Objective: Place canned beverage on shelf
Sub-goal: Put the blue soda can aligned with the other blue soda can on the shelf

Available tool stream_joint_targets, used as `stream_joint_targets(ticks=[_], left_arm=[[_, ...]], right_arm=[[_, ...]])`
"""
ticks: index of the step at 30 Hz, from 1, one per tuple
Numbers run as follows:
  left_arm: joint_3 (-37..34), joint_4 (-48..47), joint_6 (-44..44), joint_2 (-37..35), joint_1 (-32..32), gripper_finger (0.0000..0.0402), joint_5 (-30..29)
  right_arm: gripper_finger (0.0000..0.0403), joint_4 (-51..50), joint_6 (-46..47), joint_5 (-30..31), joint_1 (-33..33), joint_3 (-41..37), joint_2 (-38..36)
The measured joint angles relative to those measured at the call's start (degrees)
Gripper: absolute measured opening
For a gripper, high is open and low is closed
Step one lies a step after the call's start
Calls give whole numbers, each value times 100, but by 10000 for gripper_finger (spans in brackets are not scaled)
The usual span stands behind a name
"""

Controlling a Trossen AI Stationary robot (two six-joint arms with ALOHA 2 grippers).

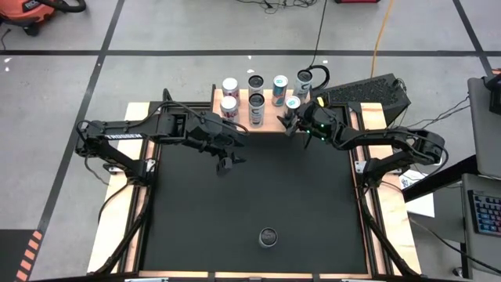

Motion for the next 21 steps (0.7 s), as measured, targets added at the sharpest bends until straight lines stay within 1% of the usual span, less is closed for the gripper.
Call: stream_joint_targets(ticks=[5,8,15,21], left_arm=[[0,1,-2,0,0,267,0],[0,-1,-4,0,0,267,0],[-2,-5,-4,0,0,267,0],[-2,-4,-4,0,0,267,0]], right_arm=[[283,37,39,2,0,-2,-19],[290,-42,160,-2,12,-15,-165],[291,-1067,327,4,88,-24,-912],[291,-1095,417,28,125,-24,-1285]])
